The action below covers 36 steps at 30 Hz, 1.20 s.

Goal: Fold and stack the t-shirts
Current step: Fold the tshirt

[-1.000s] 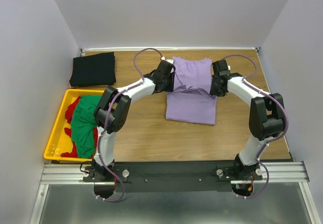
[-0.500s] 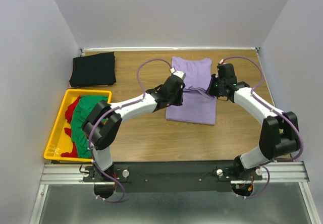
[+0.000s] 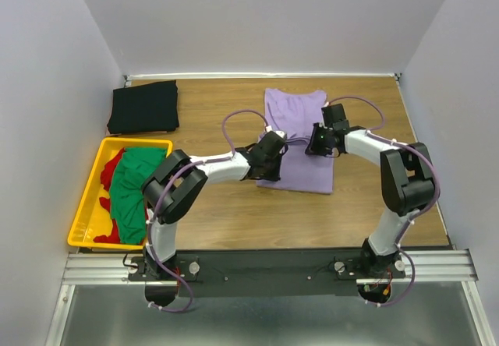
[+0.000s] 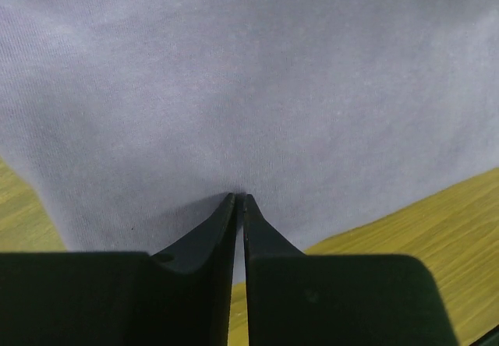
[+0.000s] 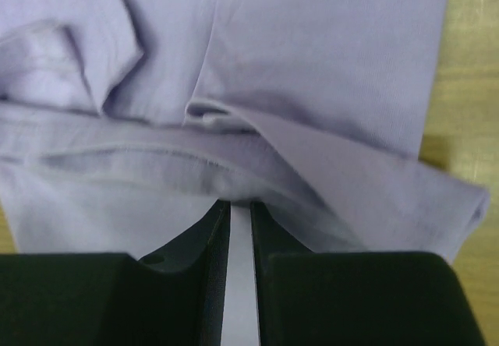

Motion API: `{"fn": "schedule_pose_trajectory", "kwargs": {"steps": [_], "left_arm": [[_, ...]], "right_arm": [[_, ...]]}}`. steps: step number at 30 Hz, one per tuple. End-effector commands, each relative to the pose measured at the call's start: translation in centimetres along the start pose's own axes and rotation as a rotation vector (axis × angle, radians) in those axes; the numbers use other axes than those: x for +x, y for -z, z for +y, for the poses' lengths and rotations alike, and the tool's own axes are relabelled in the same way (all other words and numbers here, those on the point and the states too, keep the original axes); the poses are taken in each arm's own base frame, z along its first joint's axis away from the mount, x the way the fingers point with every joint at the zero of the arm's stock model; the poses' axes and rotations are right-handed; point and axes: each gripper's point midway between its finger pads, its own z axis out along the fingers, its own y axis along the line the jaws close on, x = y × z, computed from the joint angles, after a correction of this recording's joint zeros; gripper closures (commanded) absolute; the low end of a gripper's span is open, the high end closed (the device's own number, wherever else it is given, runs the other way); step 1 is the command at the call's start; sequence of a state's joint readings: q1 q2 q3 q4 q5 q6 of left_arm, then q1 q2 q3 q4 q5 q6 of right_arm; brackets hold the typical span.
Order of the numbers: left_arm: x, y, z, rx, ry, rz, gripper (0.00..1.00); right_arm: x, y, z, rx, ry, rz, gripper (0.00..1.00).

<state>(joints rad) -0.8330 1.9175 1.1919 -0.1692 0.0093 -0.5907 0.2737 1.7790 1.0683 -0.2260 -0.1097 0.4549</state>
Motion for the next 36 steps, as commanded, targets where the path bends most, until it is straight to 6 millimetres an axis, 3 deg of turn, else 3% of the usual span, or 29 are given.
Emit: {"fn": "schedule_pose_trajectory", "kwargs": {"steps": [1, 3, 4, 5, 7, 9, 11, 15, 16, 18, 19, 21, 22, 23, 26, 27, 30, 31, 36], "left_arm": [[4.0, 0.7, 1.1, -0.015, 0.008, 0.117, 0.85], [4.5, 1.1, 1.3, -0.018, 0.011, 0.124, 0.85], [4.7, 1.5, 1.4, -0.018, 0.019, 0.122, 0.85], [4.9, 1.7, 1.5, -0.019, 0.022, 0.122, 0.85], [5.2, 2.2, 1.7, -0.018, 0.030, 0.121, 0.85], [5.4, 2.4, 1.7, -0.014, 0.036, 0.117, 0.84], [5.0, 2.7, 1.5, -0.003, 0.038, 0.103, 0.83], [3.7, 3.6, 0.6, 0.023, 0.055, 0.053, 0.80], [2.9, 4.3, 0.2, 0.035, 0.066, 0.023, 0.78], [1.4, 5.4, -0.5, 0.061, 0.085, -0.038, 0.74], [0.4, 6.8, -0.8, 0.070, 0.111, -0.093, 0.72], [-1.4, 8.3, -1.1, 0.093, 0.146, -0.188, 0.70], [-1.0, 8.5, -0.4, 0.088, 0.165, -0.202, 0.70], [-2.0, 9.6, -1.2, 0.143, 0.184, -0.244, 0.70], [-0.9, 9.5, -1.5, 0.226, 0.208, -0.204, 0.70], [-0.3, 9.2, -1.5, 0.234, 0.221, -0.188, 0.70], [2.1, 7.5, -0.6, 0.249, 0.265, -0.124, 0.75], [3.5, 6.8, 0.3, 0.237, 0.286, -0.088, 0.78], [6.8, 5.0, 2.4, 0.225, 0.378, 0.003, 0.82]], "right_arm": [[-3.3, -1.3, -0.7, 0.073, 0.027, -0.088, 0.78], [-6.1, -1.2, -1.1, 0.108, 0.049, -0.150, 0.78], [-7.1, -1.7, -2.6, 0.157, 0.044, -0.168, 0.77], [-9.8, -1.3, -2.4, 0.163, 0.045, -0.224, 0.77], [-11.7, -2.0, -3.5, 0.192, 0.018, -0.247, 0.77], [-14.8, -1.0, -2.9, 0.157, -0.001, -0.302, 0.76], [-15.6, 0.1, -0.8, 0.065, 0.018, -0.308, 0.76], [-12.2, 2.2, 4.1, -0.216, 0.047, -0.200, 0.75], [-9.5, 2.2, 5.0, -0.308, 0.049, -0.127, 0.75], [-7.1, 3.7, 6.6, -0.409, 0.047, -0.087, 0.75], [-4.3, 3.7, 6.5, -0.463, 0.026, -0.035, 0.75], [-3.2, 5.8, 7.2, -0.518, -0.026, -0.049, 0.75], [-2.7, 6.3, 7.3, -0.541, -0.029, -0.067, 0.74], [-0.1, 6.3, 6.8, -0.557, -0.067, -0.015, 0.73], [2.5, 8.5, 7.2, -0.643, -0.063, -0.008, 0.72], [5.3, 8.3, 6.1, -0.638, -0.102, 0.043, 0.72], [7.3, 9.6, 5.3, -0.699, -0.164, 0.051, 0.72], [9.9, 9.3, 4.0, -0.689, -0.219, 0.093, 0.72], [13.3, 8.1, -0.7, -0.656, -0.451, 0.173, 0.72]]}}
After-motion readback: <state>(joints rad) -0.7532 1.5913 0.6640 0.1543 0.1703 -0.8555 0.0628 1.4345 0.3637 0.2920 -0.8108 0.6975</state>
